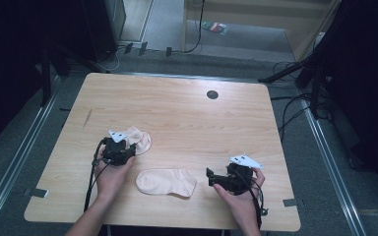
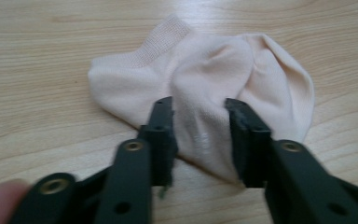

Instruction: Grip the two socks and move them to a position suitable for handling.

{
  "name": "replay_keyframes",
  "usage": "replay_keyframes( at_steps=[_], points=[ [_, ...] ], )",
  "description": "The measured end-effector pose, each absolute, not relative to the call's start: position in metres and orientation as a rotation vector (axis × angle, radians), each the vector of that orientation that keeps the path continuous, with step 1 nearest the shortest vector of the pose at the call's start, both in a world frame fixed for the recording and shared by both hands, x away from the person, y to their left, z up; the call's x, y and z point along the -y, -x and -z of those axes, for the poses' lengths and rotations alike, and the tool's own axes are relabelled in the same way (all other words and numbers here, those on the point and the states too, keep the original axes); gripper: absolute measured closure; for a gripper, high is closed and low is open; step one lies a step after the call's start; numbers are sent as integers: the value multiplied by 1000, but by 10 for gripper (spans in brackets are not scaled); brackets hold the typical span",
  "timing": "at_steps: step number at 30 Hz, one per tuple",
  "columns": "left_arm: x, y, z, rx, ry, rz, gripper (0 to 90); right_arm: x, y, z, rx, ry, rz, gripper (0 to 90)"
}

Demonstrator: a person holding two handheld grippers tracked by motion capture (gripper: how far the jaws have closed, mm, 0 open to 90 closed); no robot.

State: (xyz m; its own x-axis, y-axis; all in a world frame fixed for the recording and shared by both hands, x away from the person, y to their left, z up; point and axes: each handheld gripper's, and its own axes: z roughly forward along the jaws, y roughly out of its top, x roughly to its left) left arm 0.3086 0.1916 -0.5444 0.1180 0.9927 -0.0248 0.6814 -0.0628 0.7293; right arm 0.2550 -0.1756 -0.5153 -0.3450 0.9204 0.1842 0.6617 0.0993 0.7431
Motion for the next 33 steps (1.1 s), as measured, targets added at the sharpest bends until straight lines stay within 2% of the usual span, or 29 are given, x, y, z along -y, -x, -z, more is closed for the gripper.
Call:
replay_keyframes(
  at_steps=[2, 5, 9, 15, 18, 20, 22, 29, 33],
  points=[
    [-195, -309, 544, -1617, -1811, -671, 845, 175, -255, 517, -2065, -1558, -1105, 21],
    [-202, -308, 542, -1588, -1799, -664, 882, 173, -255, 517, -2071, -1561, -1101, 25],
    [-200, -303, 533, -1496, -1794, -694, 890, 173, -256, 517, -2073, -1562, -1100, 30],
    [-172, -301, 518, -1316, -1832, -638, 892, 171, -258, 517, -2065, -1574, -1099, 48],
    [-157, -301, 517, -1236, -1861, -617, 892, 170, -260, 515, -2068, -1566, -1133, 146],
    [-149, -301, 520, -1203, -1895, -605, 891, 165, -264, 510, -2070, -1566, -1193, 177],
    [-143, -301, 524, -1194, -1907, -603, 892, 156, -267, 503, -2082, -1532, -1245, 276],
    [-135, -300, 533, -1179, -1926, -578, 891, 117, -291, 496, -2133, -1492, -1321, 418],
    [-136, -303, 535, -1206, -1935, -551, 887, 94, -312, 500, -2179, -1521, -1323, 457]
  ],
)
